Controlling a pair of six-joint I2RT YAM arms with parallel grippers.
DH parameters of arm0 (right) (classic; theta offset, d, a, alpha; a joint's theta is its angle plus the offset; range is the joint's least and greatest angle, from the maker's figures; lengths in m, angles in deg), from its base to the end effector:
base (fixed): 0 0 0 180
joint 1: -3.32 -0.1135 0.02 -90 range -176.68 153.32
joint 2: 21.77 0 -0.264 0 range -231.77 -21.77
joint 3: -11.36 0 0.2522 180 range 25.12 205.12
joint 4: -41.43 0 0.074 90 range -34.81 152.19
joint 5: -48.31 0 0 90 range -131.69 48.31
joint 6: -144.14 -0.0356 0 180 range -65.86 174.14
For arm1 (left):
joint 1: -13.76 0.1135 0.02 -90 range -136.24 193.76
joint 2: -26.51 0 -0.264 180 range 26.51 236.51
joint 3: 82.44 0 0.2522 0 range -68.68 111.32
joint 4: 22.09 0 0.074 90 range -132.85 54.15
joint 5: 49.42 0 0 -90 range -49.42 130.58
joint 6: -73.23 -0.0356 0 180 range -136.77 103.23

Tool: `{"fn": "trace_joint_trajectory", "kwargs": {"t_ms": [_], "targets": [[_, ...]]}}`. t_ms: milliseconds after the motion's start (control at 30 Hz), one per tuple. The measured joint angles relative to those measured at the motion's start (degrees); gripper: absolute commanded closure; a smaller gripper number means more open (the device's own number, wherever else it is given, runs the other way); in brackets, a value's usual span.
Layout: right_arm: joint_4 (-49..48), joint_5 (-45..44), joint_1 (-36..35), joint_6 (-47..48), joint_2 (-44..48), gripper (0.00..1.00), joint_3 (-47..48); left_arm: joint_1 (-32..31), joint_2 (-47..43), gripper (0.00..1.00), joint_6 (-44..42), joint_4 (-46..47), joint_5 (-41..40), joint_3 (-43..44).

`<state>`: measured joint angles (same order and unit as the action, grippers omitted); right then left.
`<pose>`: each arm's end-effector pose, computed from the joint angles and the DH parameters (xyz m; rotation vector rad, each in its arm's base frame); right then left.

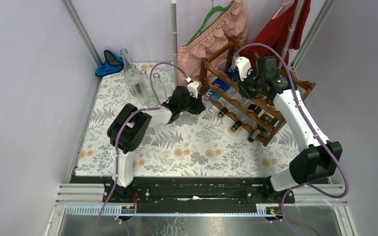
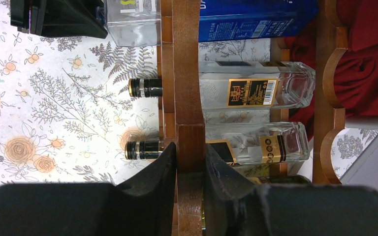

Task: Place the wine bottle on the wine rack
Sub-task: Adjust the wine rack at the center of the board.

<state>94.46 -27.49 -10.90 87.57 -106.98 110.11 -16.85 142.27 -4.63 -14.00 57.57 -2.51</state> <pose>0.3147 0.0888 0.3666 -1.0221 1.9898 0.0985 0.3689 -0.2304 0.1533 0.5271 2.0543 -0.7588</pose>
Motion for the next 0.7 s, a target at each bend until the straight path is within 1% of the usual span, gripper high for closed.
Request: {"fn": "trace_joint_trajectory", "kwargs": {"t_ms": [700], "targets": [[0.15, 0.92, 0.02, -0.17, 0.28, 1.00, -0.24, 0.59, -1.27, 0.98, 0.96, -0.20, 0.66, -0.92]]}}
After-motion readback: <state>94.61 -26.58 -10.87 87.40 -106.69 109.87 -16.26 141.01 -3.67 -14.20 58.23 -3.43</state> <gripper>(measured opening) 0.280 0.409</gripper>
